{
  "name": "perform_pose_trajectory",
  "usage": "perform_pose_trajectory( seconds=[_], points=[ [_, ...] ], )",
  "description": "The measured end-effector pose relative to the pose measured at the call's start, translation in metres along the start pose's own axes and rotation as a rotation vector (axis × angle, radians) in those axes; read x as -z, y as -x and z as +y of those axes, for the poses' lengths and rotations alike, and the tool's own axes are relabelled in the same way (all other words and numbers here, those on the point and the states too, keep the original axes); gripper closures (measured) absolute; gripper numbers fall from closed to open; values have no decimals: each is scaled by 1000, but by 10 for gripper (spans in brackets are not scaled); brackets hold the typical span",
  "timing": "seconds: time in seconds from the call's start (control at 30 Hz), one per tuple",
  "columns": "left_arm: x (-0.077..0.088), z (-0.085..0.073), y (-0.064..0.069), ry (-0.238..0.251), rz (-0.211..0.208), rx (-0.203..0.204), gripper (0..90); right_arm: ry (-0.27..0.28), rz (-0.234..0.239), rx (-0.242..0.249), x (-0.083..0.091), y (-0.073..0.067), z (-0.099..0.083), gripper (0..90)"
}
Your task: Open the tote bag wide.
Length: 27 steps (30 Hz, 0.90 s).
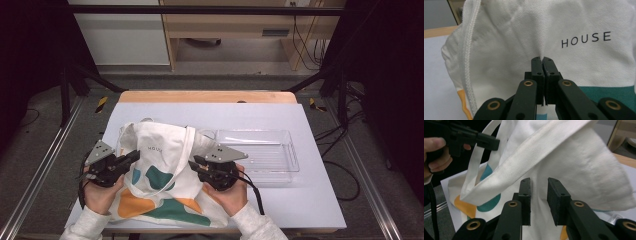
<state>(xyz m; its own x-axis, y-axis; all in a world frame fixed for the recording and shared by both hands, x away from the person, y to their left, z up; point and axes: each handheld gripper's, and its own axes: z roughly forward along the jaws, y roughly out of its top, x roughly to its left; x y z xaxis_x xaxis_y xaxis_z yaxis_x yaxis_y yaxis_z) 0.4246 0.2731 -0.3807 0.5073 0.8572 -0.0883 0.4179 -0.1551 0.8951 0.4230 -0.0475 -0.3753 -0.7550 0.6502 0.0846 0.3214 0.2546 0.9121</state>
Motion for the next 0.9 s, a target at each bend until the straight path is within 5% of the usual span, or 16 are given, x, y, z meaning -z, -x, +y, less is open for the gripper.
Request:
perform_pose_trajectory(
  seconds=[0.27,0.57,0.9],
  points=[
    [7,-9,5,6,-4,-21,890,32,6,-15,4,0,3,697],
    [11,-22,10,-13,-13,-36,890,8,33,-7,-8,-10,-2,703],
    [10,-23,12,-10,-12,-40,886,-38,35,6,-15,-18,-7,884]
  ],
)
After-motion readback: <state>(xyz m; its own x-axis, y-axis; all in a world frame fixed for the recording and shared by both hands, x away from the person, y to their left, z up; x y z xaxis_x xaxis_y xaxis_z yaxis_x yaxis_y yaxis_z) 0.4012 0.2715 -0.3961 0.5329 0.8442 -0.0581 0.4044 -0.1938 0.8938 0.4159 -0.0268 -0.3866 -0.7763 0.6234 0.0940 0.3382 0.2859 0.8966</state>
